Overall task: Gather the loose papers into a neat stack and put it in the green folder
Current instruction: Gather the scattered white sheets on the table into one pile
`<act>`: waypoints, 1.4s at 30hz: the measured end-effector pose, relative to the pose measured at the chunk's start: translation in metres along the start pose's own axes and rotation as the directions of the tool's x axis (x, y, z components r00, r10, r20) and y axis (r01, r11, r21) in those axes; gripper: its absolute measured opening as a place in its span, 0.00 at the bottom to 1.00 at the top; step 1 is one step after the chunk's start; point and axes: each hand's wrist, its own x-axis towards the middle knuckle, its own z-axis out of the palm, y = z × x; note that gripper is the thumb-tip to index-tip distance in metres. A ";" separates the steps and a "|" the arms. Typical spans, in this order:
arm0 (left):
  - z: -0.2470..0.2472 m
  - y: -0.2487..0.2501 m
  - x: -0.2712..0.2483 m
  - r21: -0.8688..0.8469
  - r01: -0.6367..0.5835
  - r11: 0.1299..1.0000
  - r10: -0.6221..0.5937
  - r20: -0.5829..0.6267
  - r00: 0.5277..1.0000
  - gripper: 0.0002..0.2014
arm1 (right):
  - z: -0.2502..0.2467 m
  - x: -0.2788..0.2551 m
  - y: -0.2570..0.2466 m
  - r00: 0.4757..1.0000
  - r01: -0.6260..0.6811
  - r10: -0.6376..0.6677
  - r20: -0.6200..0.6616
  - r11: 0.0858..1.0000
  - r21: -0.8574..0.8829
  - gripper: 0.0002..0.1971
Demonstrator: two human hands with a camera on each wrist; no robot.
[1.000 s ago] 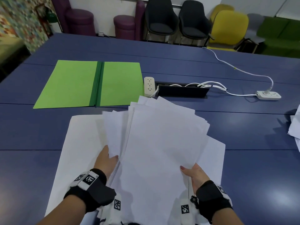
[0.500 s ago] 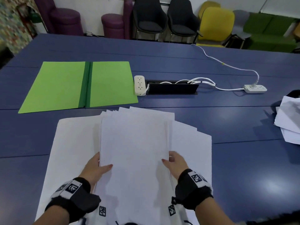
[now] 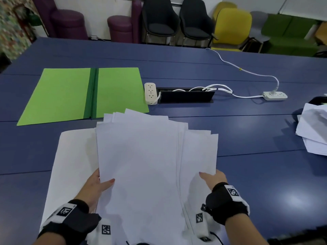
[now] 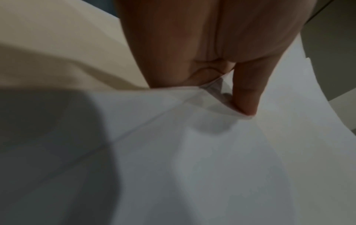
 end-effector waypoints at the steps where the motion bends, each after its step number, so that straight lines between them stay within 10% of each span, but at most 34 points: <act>1: 0.000 0.000 0.000 -0.003 -0.001 1.000 0.001 0.007 1.000 0.19 | 0.000 -0.002 0.000 1.000 0.009 -0.009 0.003 0.997 -0.079 0.20; 5: -0.002 -0.004 0.002 0.006 0.003 1.000 -0.003 -0.005 1.000 0.19 | -0.003 -0.011 -0.010 0.993 0.107 -0.105 0.049 0.993 -0.051 0.18; 10: -0.005 -0.008 0.004 -0.006 0.033 0.999 -0.033 -0.031 0.999 0.20 | -0.012 -0.026 -0.029 0.947 0.249 -0.254 -0.198 0.967 -0.051 0.16; 18: -0.007 -0.012 0.009 0.059 0.093 0.994 -0.089 -0.070 0.994 0.20 | -0.028 -0.057 -0.071 0.743 0.560 -0.530 -0.408 0.826 -0.053 0.09; 26: -0.005 -0.008 0.006 0.088 0.093 0.992 -0.086 -0.075 0.993 0.21 | -0.031 -0.106 -0.109 0.253 0.879 -0.811 -0.527 0.421 -0.226 0.09; 28: -0.005 -0.007 0.006 0.098 0.100 0.990 -0.093 -0.079 0.993 0.21 | -0.029 -0.120 -0.119 0.205 0.912 -0.830 -0.519 0.354 -0.206 0.09; 36: 0.002 0.006 0.000 0.075 0.130 0.989 -0.123 -0.091 0.988 0.23 | 0.013 -0.090 -0.115 0.792 0.610 -0.601 -0.108 0.775 0.166 0.14; 38: 0.002 0.008 -0.001 -0.045 0.206 0.977 -0.210 -0.096 0.973 0.38 | 0.027 -0.074 -0.099 0.865 0.500 -0.501 0.001 0.864 0.055 0.16; 42: 0.008 0.017 -0.004 -0.160 0.201 0.966 -0.196 0.046 0.980 0.30 | 0.046 -0.061 -0.070 0.920 0.381 -0.362 0.148 0.916 -0.127 0.20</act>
